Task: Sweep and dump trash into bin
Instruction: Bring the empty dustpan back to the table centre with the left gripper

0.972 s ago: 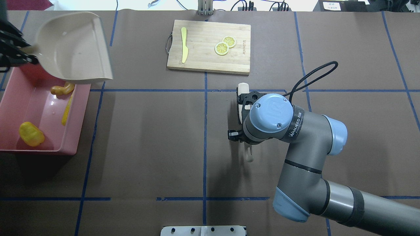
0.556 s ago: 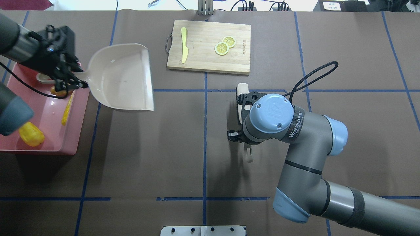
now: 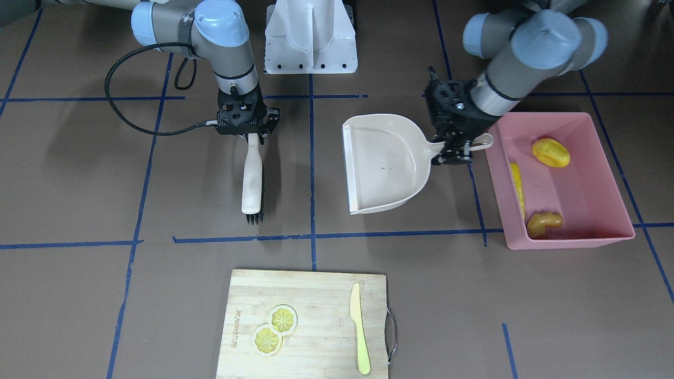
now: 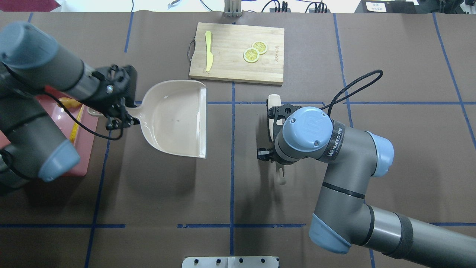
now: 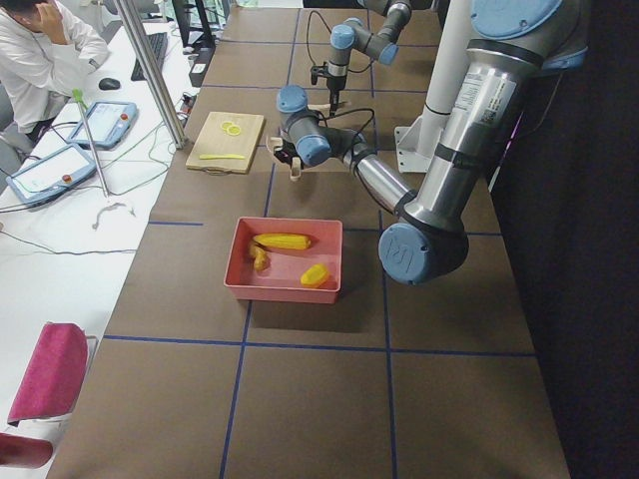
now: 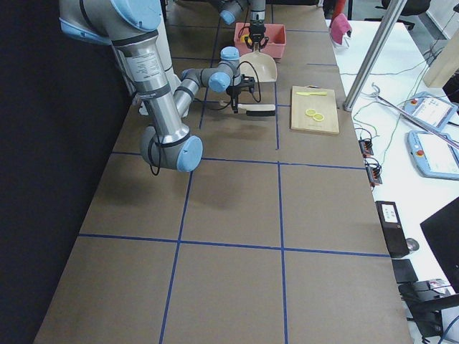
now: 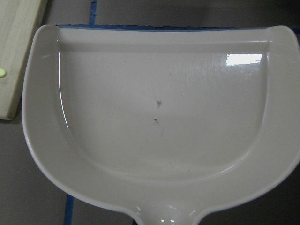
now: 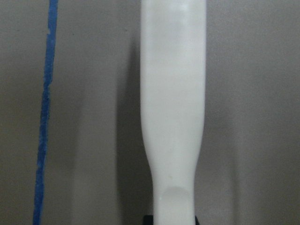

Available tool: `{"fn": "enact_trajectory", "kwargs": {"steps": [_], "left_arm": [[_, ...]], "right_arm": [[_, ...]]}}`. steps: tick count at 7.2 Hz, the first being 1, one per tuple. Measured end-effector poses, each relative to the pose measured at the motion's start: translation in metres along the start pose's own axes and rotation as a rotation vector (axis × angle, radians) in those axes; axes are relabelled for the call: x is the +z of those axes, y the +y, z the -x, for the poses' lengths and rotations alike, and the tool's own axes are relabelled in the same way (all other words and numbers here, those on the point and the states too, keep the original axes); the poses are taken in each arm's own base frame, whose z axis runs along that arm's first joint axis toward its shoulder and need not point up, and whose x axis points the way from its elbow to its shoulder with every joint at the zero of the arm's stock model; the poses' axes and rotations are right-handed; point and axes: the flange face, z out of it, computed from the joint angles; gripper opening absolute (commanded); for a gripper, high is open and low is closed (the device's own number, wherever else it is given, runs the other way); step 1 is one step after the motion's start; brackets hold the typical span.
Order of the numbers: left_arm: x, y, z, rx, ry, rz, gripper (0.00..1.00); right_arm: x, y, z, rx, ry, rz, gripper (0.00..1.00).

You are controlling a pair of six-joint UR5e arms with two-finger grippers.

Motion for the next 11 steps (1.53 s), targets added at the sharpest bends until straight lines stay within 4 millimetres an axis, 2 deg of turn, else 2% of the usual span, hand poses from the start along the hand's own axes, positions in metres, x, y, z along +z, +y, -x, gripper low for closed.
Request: {"fn": "enact_trajectory", "kwargs": {"steps": [2, 4, 6, 8, 9, 10, 11], "left_arm": [[0.032, -0.021, -0.028, -0.008, -0.015, 0.029, 0.02], [0.051, -0.032, -0.049, -0.005, -0.017, 0.041, 0.03], [0.068, -0.041, -0.066, 0.0, -0.024, 0.054, 0.06], [0.078, -0.044, -0.07, 0.001, -0.024, 0.065, 0.11], [0.083, -0.044, -0.069, -0.001, -0.022, 0.071, 0.21], [0.087, -0.046, -0.067, -0.004, -0.021, 0.075, 0.68], [0.089, -0.048, -0.066, -0.004, -0.02, 0.075, 0.76]], "right_arm": [[0.0, 0.0, 0.0, 0.0, 0.0, 0.0, 0.0], [0.001, 0.0, -0.001, 0.0, 0.002, 0.001, 0.0], [0.001, 0.0, -0.001, 0.0, 0.002, 0.001, 0.0], [0.001, 0.0, -0.001, 0.0, 0.002, 0.001, 0.0], [0.001, 0.0, -0.001, 0.001, 0.002, 0.001, 0.0], [0.002, 0.0, -0.001, 0.0, 0.003, 0.002, 0.0], [0.002, 0.001, -0.001, 0.0, 0.004, 0.002, 0.0]]}}
